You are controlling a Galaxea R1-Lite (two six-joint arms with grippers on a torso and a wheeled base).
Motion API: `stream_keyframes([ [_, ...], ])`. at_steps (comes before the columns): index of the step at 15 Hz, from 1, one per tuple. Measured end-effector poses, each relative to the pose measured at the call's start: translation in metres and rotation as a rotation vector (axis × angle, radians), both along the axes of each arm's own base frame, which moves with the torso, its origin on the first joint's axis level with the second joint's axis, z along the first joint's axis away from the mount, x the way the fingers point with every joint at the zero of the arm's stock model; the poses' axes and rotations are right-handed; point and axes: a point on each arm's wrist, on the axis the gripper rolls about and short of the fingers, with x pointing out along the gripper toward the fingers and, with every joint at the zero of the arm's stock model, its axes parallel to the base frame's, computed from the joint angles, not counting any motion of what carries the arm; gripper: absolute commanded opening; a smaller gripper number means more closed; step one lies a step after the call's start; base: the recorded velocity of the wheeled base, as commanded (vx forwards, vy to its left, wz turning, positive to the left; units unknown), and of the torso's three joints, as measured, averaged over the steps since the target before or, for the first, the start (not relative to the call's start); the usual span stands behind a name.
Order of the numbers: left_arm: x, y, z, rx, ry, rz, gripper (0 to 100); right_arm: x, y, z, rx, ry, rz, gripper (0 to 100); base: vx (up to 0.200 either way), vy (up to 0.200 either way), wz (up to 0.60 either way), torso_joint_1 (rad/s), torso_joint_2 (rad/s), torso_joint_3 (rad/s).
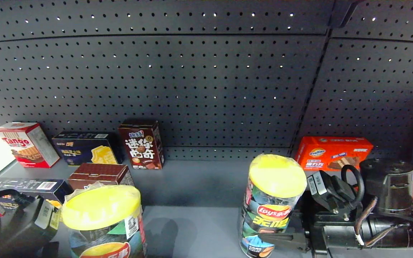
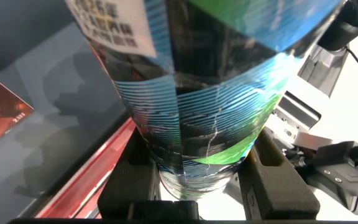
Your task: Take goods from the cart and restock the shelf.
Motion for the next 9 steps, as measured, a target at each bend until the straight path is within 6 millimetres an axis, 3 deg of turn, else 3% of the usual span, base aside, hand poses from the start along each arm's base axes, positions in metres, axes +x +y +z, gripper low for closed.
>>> stream_keyframes([
  [8, 0.0065, -0.0040, 0.0019, 0.007, 0.009, 0.001, 0, 0.0071, 0.0055, -0.0089, 0.003, -0.002, 0.004, 0, 0.000, 0.000, 0.00, 0.000, 0.00, 0.000],
  [9, 0.0066, -0.0040, 0.0019, 0.007, 0.009, 0.000, 0, 0.0071, 0.0058, -0.0106, 0.000, 0.002, 0.005, 100, 0.000, 0.000, 0.00, 0.000, 0.00, 0.000],
])
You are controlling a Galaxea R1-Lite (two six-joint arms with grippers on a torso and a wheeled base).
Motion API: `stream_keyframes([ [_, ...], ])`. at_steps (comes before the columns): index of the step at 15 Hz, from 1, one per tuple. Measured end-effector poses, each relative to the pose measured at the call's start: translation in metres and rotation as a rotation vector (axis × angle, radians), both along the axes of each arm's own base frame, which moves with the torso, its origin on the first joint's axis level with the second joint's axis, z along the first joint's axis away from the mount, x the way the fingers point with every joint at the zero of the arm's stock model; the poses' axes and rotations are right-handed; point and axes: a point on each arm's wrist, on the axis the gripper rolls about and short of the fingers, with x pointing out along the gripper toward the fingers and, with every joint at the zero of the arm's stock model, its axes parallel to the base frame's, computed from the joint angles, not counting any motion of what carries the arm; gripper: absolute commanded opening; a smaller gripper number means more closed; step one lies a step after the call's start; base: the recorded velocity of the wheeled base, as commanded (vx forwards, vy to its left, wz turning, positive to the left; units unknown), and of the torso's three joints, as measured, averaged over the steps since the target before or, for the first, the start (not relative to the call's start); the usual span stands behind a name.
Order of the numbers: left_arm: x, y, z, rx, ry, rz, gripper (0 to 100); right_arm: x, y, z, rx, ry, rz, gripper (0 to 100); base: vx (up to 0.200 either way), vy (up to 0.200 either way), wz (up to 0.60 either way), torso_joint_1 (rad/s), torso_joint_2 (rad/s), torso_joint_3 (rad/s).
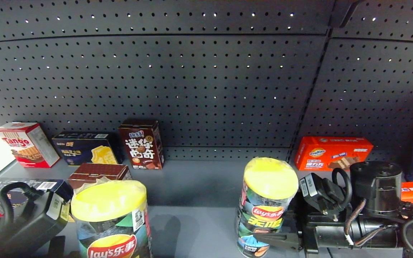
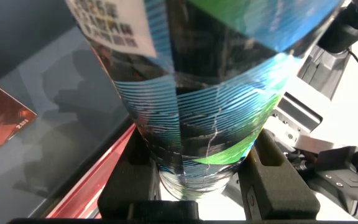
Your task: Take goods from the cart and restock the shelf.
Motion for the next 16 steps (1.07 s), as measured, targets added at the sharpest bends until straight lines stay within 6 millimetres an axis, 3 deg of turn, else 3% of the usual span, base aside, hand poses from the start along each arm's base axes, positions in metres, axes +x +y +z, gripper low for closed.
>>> stream_keyframes([
  [10, 0.000, -0.001, 0.002, -0.001, -0.009, -0.005, 0, -0.012, -0.010, 0.007, 0.009, -0.018, -0.022, 100, 0.000, 0.000, 0.00, 0.000, 0.00, 0.000],
  [13, 0.008, -0.006, 0.014, -0.009, -0.066, -0.016, 0, -0.025, -0.019, 0.025, 0.059, -0.016, -0.042, 100, 0.000, 0.000, 0.00, 0.000, 0.00, 0.000],
  [16, 0.025, -0.018, 0.040, -0.016, -0.162, -0.018, 0, -0.047, -0.034, 0.046, 0.085, -0.014, -0.075, 100, 0.000, 0.000, 0.00, 0.000, 0.00, 0.000],
])
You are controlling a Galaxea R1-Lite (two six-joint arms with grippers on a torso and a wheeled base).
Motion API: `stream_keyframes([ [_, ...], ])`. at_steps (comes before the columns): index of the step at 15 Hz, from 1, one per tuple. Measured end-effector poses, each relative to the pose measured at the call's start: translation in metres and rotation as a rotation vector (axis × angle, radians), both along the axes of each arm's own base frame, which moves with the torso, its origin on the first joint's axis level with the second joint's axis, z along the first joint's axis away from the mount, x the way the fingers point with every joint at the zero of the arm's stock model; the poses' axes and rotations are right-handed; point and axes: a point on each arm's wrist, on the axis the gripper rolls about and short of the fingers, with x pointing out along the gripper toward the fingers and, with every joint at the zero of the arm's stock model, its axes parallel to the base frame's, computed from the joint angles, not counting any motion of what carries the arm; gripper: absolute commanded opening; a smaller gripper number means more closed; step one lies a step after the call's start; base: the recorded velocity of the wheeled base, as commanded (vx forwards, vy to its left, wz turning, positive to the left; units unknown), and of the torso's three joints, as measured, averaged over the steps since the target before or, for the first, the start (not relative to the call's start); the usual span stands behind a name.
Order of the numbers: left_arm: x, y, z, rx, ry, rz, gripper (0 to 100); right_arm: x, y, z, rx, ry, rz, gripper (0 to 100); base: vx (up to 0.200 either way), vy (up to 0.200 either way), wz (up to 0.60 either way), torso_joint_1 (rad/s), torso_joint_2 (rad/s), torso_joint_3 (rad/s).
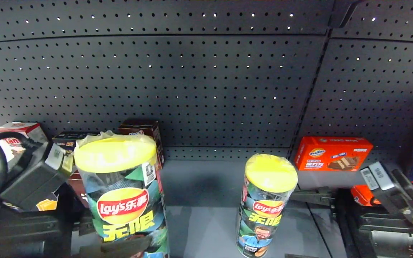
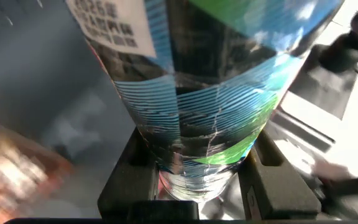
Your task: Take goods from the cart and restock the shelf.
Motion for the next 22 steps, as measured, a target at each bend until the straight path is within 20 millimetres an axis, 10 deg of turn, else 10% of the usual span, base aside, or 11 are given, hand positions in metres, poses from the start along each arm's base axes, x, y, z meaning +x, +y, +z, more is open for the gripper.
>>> stream_keyframes([
  [11, 0.052, -0.042, 0.015, 0.048, -0.107, 0.048, 0, -0.056, -0.039, 0.052, 0.135, -0.086, -0.142, 100, 0.000, 0.000, 0.00, 0.000, 0.00, 0.000],
  [22, 0.169, -0.084, 0.012, -0.061, -0.185, 0.023, 0, -0.060, -0.043, 0.056, 0.181, -0.060, -0.180, 100, 0.000, 0.000, 0.00, 0.000, 0.00, 0.000],
])
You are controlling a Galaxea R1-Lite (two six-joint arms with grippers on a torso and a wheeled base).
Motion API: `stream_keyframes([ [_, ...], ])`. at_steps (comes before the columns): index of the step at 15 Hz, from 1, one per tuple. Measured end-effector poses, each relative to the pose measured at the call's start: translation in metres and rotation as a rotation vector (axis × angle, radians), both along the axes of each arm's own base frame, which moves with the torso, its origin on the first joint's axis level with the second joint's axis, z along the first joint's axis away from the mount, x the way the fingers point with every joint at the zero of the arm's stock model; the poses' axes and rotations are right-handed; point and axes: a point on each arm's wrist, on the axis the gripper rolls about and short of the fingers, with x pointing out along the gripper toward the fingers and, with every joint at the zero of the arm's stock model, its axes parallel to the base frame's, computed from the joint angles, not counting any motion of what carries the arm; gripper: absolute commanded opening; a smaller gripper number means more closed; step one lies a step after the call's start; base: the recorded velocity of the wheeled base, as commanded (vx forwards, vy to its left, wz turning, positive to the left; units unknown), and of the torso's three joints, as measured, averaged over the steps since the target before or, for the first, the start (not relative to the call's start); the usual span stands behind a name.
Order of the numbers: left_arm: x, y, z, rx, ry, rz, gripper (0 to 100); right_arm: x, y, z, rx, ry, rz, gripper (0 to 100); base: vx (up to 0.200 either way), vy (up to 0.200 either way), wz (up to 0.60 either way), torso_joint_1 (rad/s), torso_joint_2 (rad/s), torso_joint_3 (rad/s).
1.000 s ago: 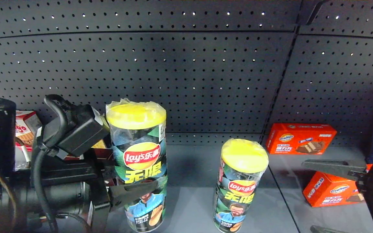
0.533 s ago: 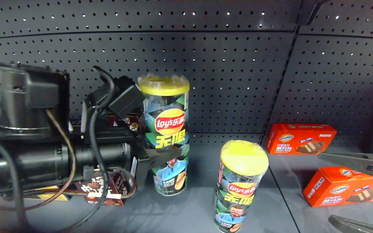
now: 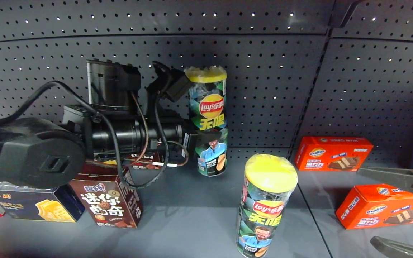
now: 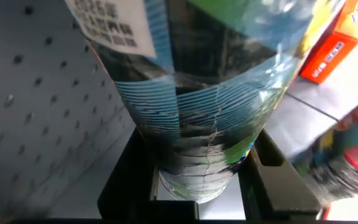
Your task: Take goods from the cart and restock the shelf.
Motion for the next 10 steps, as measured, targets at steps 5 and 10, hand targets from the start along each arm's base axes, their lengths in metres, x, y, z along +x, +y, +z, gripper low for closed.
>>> stream_keyframes([
  [5, 0.027, -0.015, -0.027, -0.005, -0.015, -0.104, 0, 0.000, -0.002, 0.000, 0.002, -0.003, -0.014, 100, 0.000, 0.000, 0.00, 0.000, 0.00, 0.000],
  [10, 0.057, -0.030, -0.044, 0.012, -0.034, -0.097, 0, -0.003, -0.004, -0.006, 0.009, 0.017, -0.018, 100, 0.000, 0.000, 0.00, 0.000, 0.00, 0.000],
])
